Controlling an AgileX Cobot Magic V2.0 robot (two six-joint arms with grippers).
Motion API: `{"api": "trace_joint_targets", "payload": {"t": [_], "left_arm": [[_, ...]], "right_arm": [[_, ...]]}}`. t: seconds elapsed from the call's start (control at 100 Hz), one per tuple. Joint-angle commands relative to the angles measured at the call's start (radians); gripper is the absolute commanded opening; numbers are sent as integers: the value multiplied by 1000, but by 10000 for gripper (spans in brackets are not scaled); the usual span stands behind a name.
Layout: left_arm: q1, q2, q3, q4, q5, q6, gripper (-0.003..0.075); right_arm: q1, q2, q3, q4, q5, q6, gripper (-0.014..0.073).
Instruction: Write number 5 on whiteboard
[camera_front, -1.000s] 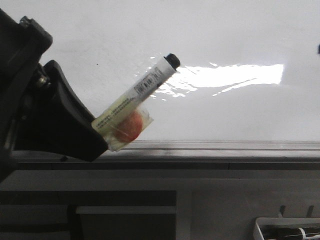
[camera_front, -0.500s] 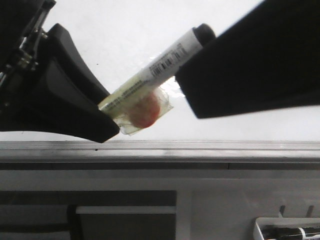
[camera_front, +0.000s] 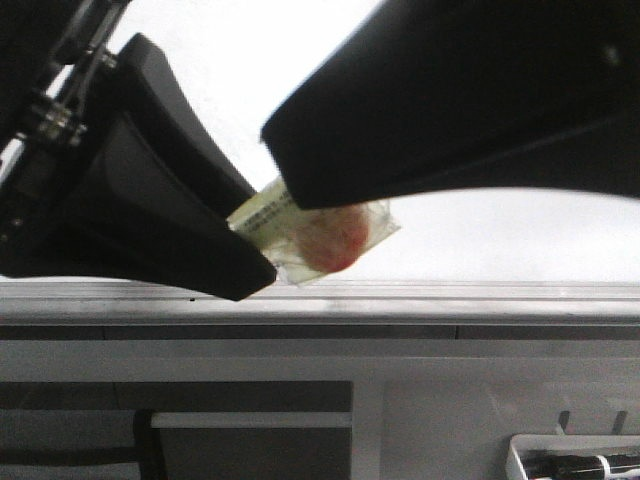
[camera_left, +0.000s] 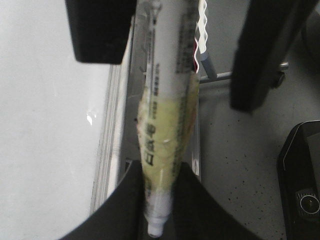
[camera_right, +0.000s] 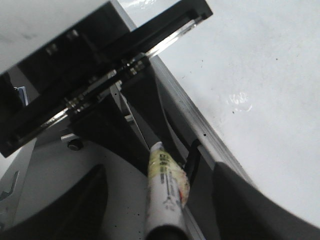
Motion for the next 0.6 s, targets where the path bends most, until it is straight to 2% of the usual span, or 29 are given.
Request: {"api": "trace_joint_targets", "payload": {"t": [0.0,0.27,0.48,0.59], "left_arm": [[-9,-24,-36,-24,-76,-2,-20],[-9,-24,-36,-24,-88,-2,-20],[-9,-24,-36,-24,-88,-2,-20],[-9,-24,-36,-32,-88,-2,-20]], "right_arm": [[1,8,-32,-2,-78,-15,389],[1,52,-32,-2,-112,-15,182],[1,54,-32,-2,-119,-15,-70],[1,54,-32,-2,-119,-15,-67]]}}
